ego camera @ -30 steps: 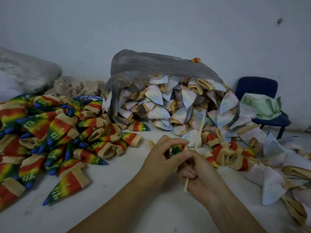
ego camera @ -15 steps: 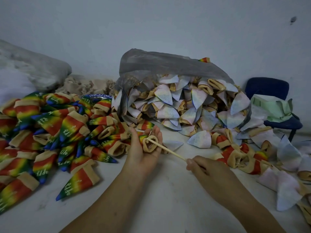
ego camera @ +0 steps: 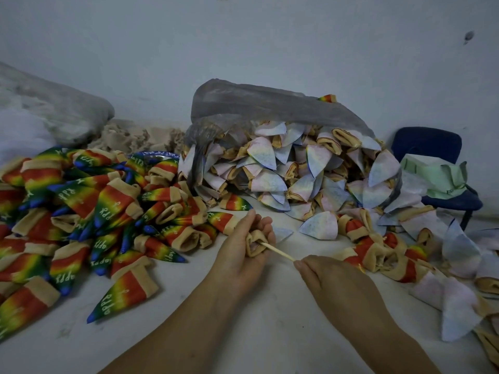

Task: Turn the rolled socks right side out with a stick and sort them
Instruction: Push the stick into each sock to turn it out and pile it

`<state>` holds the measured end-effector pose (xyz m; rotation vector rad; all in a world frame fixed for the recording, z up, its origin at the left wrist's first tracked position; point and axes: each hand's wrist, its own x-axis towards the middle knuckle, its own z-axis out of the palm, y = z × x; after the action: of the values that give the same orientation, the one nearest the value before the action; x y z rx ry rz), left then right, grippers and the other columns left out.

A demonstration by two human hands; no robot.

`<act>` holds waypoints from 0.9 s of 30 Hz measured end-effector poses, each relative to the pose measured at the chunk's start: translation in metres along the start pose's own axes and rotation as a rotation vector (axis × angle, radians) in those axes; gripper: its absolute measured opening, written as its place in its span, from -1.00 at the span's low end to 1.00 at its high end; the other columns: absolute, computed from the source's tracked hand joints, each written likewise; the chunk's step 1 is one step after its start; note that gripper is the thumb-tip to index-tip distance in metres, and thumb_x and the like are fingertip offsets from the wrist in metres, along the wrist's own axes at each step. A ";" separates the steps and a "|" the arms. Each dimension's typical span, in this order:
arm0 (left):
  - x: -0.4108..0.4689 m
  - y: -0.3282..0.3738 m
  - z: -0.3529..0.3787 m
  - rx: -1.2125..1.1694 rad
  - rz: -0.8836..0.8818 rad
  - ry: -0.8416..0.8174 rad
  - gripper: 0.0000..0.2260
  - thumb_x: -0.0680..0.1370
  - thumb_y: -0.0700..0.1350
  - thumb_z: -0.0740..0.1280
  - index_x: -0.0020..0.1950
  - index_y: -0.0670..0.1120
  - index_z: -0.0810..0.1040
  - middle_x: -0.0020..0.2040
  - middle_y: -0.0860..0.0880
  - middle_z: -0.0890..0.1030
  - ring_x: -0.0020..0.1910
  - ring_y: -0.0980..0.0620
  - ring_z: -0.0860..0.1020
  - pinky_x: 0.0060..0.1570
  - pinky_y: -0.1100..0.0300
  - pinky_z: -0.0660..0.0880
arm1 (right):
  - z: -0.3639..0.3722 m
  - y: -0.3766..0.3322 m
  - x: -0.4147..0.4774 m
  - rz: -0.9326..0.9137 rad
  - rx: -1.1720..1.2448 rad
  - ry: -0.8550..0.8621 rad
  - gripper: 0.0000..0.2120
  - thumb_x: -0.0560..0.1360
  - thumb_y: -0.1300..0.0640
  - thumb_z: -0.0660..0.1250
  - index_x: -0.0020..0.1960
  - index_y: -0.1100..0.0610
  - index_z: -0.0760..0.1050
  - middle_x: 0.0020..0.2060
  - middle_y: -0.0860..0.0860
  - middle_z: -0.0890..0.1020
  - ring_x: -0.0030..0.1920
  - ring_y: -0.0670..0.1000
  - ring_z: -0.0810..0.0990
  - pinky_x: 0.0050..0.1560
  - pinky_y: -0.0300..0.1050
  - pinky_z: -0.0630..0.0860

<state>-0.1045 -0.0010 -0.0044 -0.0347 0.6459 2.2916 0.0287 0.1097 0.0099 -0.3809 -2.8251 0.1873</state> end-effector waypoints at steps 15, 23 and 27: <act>0.002 -0.018 0.021 0.431 0.239 -0.046 -0.48 0.62 -0.11 0.19 -0.58 0.01 0.35 -0.56 -0.03 0.39 -0.57 0.05 0.36 -0.41 0.17 0.41 | 0.007 -0.019 0.001 0.289 0.890 -0.172 -0.68 0.59 -0.07 0.15 -0.21 -0.04 0.60 -0.45 -0.21 0.57 -0.38 -0.28 0.51 -0.43 -0.43 0.35; 0.018 -0.032 0.022 0.786 0.232 -0.043 -0.45 0.65 0.12 0.17 -0.52 0.02 0.55 -0.36 -0.05 0.64 -0.36 0.07 0.60 -0.20 0.17 0.50 | 0.003 0.008 0.006 0.282 0.659 -0.097 -0.72 0.59 -0.10 0.13 -0.16 -0.11 0.57 -0.25 -0.21 0.63 -0.18 -0.25 0.55 -0.22 -0.44 0.42; 0.028 -0.039 0.010 0.892 0.216 0.043 -0.48 0.64 0.24 0.11 -0.31 -0.04 0.61 -0.22 -0.08 0.71 -0.20 0.02 0.64 -0.13 0.13 0.48 | -0.003 0.025 0.004 0.227 0.247 -0.087 -0.68 0.60 -0.18 0.00 -0.01 -0.10 0.49 -0.22 -0.07 0.59 -0.17 -0.10 0.53 -0.12 -0.05 0.51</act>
<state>-0.0972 0.0449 -0.0187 0.4244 1.6955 2.0004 0.0315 0.1352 0.0100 -0.6487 -2.7912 0.6062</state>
